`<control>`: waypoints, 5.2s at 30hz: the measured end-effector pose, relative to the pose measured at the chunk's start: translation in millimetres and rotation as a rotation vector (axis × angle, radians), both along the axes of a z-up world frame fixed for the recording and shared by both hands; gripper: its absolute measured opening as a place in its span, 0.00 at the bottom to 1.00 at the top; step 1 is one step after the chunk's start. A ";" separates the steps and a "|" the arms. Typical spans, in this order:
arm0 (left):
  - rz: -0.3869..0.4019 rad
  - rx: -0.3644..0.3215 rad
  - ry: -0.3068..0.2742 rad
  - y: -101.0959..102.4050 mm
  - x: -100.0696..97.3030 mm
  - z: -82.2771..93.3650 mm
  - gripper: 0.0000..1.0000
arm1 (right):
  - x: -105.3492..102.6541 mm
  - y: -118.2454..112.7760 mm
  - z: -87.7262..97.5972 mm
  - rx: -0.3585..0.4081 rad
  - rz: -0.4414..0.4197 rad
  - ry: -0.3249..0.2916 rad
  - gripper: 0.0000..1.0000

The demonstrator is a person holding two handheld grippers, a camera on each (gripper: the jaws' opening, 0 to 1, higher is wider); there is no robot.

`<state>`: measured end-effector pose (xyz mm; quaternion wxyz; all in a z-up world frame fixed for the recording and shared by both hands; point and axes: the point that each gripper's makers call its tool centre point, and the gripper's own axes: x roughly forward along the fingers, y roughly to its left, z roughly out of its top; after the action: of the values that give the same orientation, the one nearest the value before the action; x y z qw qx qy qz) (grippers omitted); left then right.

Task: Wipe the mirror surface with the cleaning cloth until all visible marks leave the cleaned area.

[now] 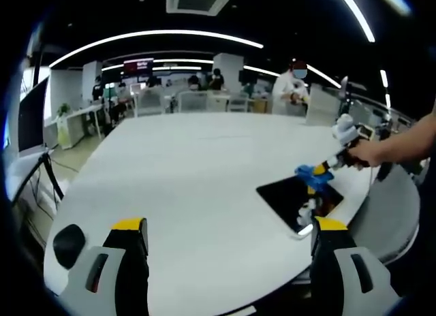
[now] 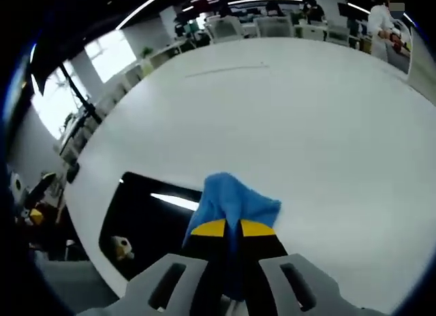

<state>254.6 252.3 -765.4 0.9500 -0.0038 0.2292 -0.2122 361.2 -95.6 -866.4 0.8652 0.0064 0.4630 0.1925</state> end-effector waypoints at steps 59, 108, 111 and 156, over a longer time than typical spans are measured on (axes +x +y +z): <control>0.018 -0.001 -0.002 5.8 -10.3 -6.5 1.00 | 10.7 143.4 -0.9 0.056 0.045 0.072 0.00; 0.074 0.011 0.003 10.3 -18.6 -6.8 1.00 | 18.6 187.0 -3.4 0.085 0.094 0.064 0.00; 0.077 0.011 0.003 10.2 -19.7 -7.1 1.00 | 14.4 187.0 -3.3 0.082 0.093 0.061 0.00; 0.040 0.004 -0.001 3.2 -13.6 -5.8 1.00 | -41.3 183.6 -0.5 0.145 0.157 0.113 0.00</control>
<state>241.0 255.5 -771.1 0.9542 -0.0064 0.2288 -0.1925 319.8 88.0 -866.9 0.8173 0.0436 0.4948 0.2920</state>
